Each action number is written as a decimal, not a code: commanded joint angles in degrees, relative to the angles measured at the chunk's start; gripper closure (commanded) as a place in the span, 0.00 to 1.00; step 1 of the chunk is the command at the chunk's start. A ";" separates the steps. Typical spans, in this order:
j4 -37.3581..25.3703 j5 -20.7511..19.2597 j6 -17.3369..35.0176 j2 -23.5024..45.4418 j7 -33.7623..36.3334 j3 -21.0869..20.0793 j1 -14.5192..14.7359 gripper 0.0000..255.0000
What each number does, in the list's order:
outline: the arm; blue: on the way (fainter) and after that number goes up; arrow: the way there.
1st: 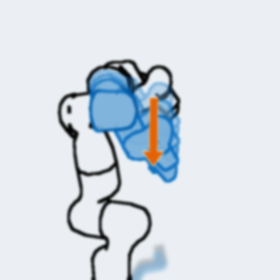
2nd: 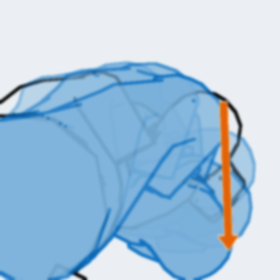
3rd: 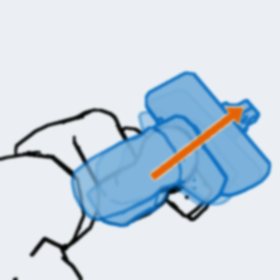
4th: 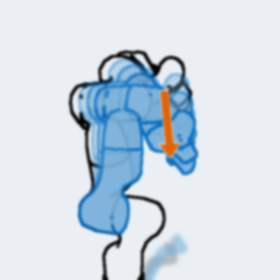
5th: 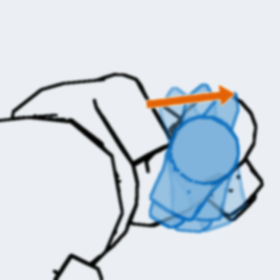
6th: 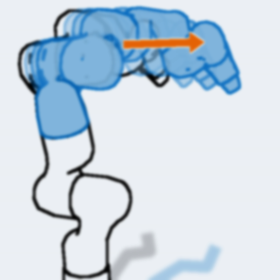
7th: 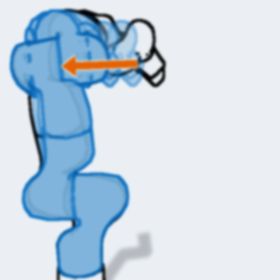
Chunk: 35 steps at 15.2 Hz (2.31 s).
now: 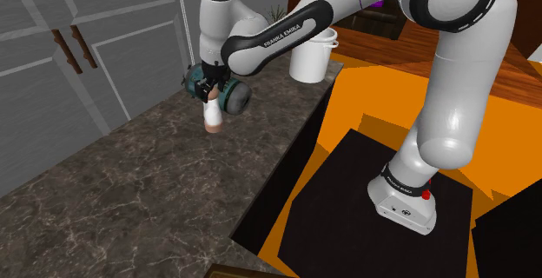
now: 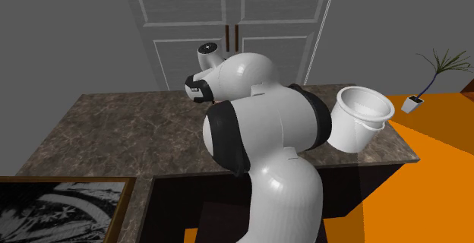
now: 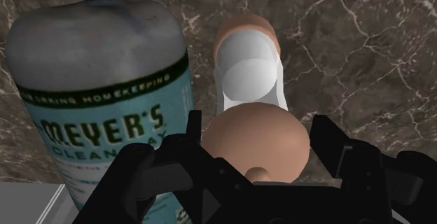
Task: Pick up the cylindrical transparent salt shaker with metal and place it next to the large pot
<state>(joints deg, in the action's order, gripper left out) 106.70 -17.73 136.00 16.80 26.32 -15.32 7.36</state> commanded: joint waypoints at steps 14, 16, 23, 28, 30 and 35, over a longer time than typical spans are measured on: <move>-5.28 2.91 -8.51 -3.57 -2.87 -0.96 -0.41 1.00; -6.30 3.25 -9.87 -3.97 -3.25 -1.05 -0.43 1.00; -10.34 4.24 -14.79 -4.98 -4.44 -1.32 -0.42 1.00; -13.70 4.73 -18.44 -5.34 -5.16 -1.47 -0.34 1.00; -15.17 4.88 -19.94 -5.39 -5.43 -1.52 -0.29 1.00; -19.17 5.12 -23.78 -5.25 -6.04 -1.65 -0.11 1.00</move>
<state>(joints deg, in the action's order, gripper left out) 88.27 -12.64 113.01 11.58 20.32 -16.91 7.17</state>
